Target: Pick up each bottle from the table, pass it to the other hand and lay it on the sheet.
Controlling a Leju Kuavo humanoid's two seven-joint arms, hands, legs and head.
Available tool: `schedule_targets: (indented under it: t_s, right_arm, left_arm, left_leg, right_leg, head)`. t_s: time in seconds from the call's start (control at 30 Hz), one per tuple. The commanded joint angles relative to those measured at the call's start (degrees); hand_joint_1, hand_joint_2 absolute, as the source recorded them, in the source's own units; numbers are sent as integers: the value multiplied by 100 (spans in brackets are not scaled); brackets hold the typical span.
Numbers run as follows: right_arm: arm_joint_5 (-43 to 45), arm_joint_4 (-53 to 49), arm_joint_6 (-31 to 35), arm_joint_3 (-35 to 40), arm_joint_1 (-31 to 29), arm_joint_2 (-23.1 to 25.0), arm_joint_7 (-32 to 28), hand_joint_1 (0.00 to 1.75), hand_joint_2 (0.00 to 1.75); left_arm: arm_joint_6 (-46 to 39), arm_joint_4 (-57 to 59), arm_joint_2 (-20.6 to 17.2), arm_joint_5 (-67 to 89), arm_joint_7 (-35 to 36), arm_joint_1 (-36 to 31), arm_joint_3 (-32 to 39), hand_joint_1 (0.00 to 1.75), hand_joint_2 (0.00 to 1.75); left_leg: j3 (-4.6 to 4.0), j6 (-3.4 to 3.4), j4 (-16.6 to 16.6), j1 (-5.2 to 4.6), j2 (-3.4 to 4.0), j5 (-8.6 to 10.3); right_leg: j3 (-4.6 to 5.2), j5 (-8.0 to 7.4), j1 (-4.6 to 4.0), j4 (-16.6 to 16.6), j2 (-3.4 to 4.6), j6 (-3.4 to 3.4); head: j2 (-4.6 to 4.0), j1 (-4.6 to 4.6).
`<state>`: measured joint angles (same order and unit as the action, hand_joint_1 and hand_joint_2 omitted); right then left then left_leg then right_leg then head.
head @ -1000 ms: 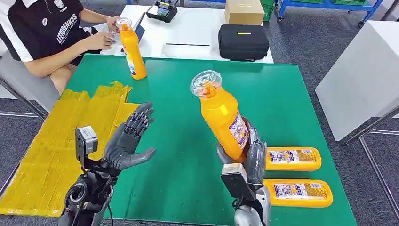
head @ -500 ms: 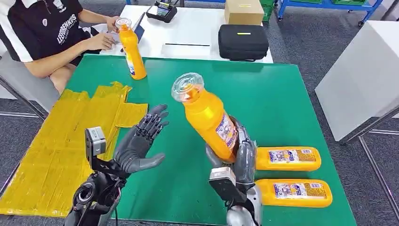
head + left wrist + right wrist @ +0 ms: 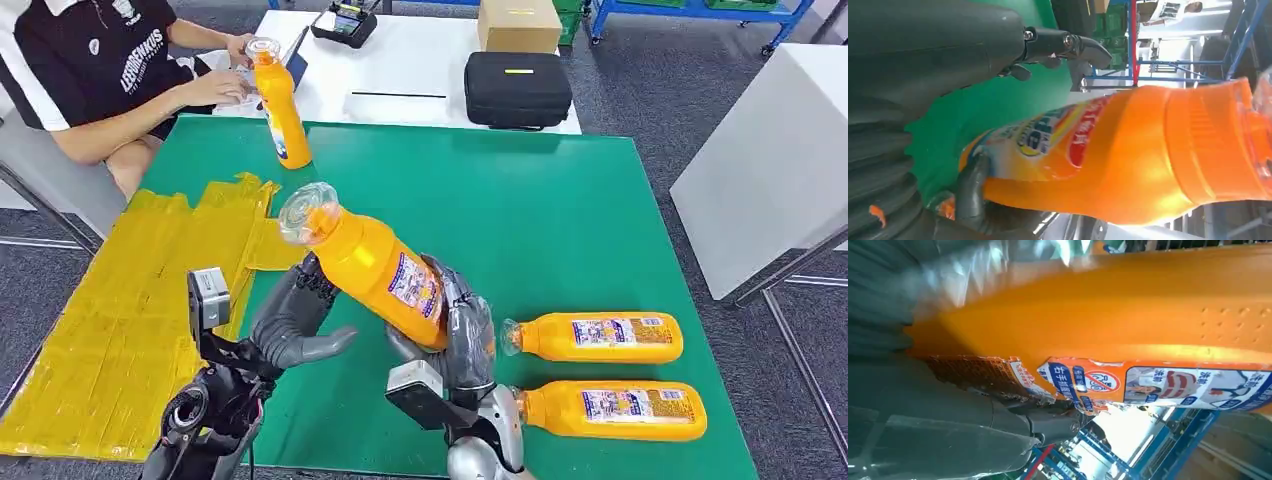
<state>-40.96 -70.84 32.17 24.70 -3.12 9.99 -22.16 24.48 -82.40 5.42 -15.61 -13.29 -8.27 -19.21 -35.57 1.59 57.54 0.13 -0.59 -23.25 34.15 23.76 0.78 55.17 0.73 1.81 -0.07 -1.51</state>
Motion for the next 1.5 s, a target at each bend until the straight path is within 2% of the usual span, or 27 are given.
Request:
schedule_targets:
  t_s: [0.03,0.27,0.57,1.0,1.03,1.07,1.1,1.13,1.27,1.37,1.5]
  right_arm:
    - [-92,719,-216,394,-361,-10,117,175,175]
    - [-273,887,-389,674,-398,1,299,175,175]
    - [-273,887,-389,674,-398,1,299,175,175]
    - [-417,829,-586,760,-329,-8,439,175,175]
    - [-422,797,-610,744,-319,-13,440,175,175]
    - [-430,779,-624,729,-313,-17,441,175,175]
    - [-439,768,-630,722,-307,-19,442,175,175]
    - [-454,770,-628,711,-306,-21,446,175,175]
    - [-500,796,-594,629,-292,-8,451,175,175]
    - [-504,807,-589,594,-299,4,438,175,175]
    - [-507,812,-588,585,-303,8,434,175,175]
  left_arm:
    - [-35,373,-212,-93,13,-269,-161,0,175]
    - [-65,457,-218,-205,18,-328,-231,0,175]
    - [-65,457,-218,-205,18,-328,-231,0,175]
    - [-151,526,-177,-333,13,-347,-226,0,175]
    - [-182,537,-164,-357,2,-345,-199,94,175]
    - [-192,541,-169,-365,-1,-340,-191,154,175]
    - [-197,542,-171,-367,-3,-338,-188,171,175]
    - [-205,552,-170,-374,-8,-330,-179,175,175]
    - [-226,653,-123,-404,-32,-372,-171,175,175]
    - [-229,732,-106,-424,-45,-433,-181,175,175]
    - [-221,751,-107,-438,-53,-449,-180,175,175]
  left_leg:
    - [21,-8,-5,2,8,-7]
    - [33,-11,-8,0,7,-10]
    - [14,-6,-4,2,3,-4]
    - [32,-11,-6,0,1,-11]
    - [18,-7,-4,2,0,-6]
    - [27,-9,-5,0,-1,-9]
    - [57,-17,-4,-2,2,-25]
    - [25,-9,-4,1,1,-9]
    - [52,-17,-4,-1,3,-22]
    - [15,-7,-4,2,-4,-4]
    - [24,-9,-4,1,-4,-8]
  right_leg:
    - [-19,4,-3,-5,1,-8]
    - [-29,10,-2,-4,-3,-11]
    - [-13,4,-3,-4,-3,-6]
    - [-29,13,-2,-3,-9,-10]
    - [-17,6,-4,-5,-7,-7]
    - [-25,11,-2,-3,-10,-9]
    - [-52,28,-2,2,-15,-17]
    - [-23,10,-2,-2,-8,-8]
    - [-47,25,-2,2,-14,-16]
    - [-15,6,-3,-4,-10,-6]
    - [-22,10,-3,-3,-13,-8]
  head:
    - [0,0]
    - [0,0]
    - [0,0]
    - [0,0]
    - [0,0]
    - [0,0]
    - [0,0]
    - [0,0]
    - [0,0]
    - [0,0]
    - [0,2]
